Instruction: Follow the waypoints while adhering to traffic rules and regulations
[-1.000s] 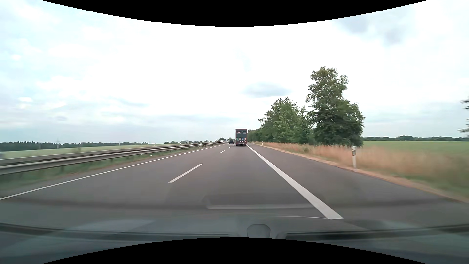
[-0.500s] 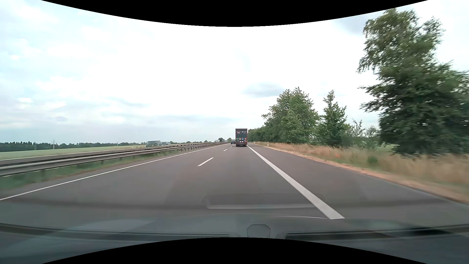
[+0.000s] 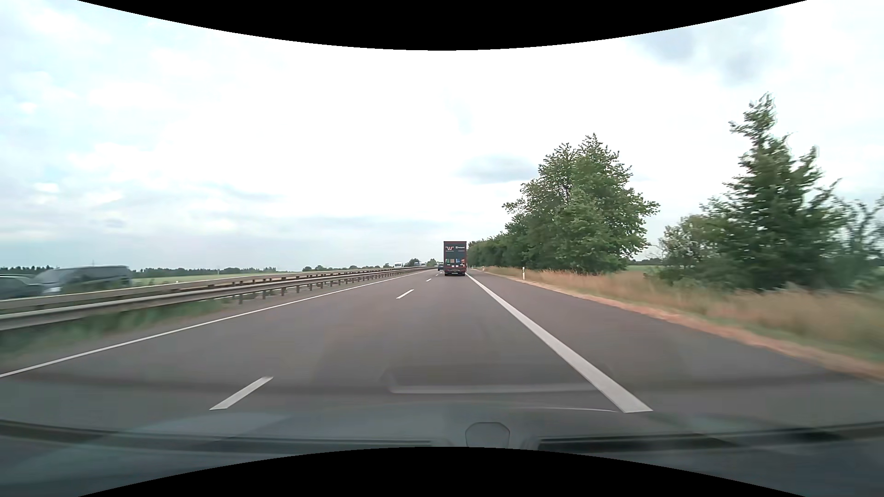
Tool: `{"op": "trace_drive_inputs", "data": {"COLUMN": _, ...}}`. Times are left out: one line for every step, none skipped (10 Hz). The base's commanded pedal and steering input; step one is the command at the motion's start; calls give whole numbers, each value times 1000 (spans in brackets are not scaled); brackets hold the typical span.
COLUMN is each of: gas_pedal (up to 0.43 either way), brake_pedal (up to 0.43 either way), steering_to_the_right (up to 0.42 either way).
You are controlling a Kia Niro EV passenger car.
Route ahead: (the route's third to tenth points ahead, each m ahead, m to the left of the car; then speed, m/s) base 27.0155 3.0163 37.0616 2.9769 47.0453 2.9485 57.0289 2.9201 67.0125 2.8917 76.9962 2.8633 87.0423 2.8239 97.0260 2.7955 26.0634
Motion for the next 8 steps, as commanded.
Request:
{"op": "trace_drive_inputs", "data": {"gas_pedal": 118, "brake_pedal": 0, "steering_to_the_right": -3}}
{"op": "trace_drive_inputs", "data": {"gas_pedal": 118, "brake_pedal": 0, "steering_to_the_right": -3}}
{"op": "trace_drive_inputs", "data": {"gas_pedal": 118, "brake_pedal": 0, "steering_to_the_right": -3}}
{"op": "trace_drive_inputs", "data": {"gas_pedal": 118, "brake_pedal": 0, "steering_to_the_right": -3}}
{"op": "trace_drive_inputs", "data": {"gas_pedal": 118, "brake_pedal": 0, "steering_to_the_right": -3}}
{"op": "trace_drive_inputs", "data": {"gas_pedal": 118, "brake_pedal": 0, "steering_to_the_right": -3}}
{"op": "trace_drive_inputs", "data": {"gas_pedal": 118, "brake_pedal": 0, "steering_to_the_right": -3}}
{"op": "trace_drive_inputs", "data": {"gas_pedal": 118, "brake_pedal": 0, "steering_to_the_right": -3}}
